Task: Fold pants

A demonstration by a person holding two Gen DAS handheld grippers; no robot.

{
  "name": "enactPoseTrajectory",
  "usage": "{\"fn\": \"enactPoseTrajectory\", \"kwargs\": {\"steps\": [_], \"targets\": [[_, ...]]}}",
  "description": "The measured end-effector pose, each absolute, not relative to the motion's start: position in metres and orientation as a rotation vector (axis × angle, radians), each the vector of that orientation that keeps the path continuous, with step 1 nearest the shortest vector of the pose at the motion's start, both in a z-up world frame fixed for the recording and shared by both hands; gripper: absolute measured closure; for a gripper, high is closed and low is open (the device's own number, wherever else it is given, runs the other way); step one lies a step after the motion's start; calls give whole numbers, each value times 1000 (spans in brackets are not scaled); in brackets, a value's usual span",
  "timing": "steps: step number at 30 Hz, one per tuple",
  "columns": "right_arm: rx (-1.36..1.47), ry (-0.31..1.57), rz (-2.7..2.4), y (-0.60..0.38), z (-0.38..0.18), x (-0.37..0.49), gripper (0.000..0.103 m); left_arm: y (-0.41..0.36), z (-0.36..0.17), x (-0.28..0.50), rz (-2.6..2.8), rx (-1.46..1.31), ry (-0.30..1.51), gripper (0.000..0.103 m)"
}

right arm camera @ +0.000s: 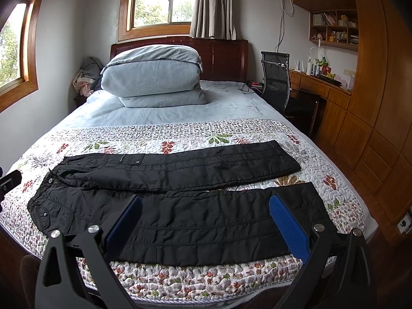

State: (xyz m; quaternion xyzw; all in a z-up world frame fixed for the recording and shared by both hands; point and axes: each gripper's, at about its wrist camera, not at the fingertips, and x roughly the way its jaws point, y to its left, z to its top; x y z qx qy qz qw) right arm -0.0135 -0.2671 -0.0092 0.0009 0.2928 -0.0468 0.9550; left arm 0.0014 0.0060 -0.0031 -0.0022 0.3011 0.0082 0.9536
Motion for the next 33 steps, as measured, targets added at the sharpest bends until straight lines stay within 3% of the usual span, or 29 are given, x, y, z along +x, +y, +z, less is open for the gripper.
{"fn": "enactPoseTrajectory", "kwargs": {"steps": [33], "targets": [[0,602,-93,-267,-13,-9,3,9,-1,0,17,-3,616,2]]}}
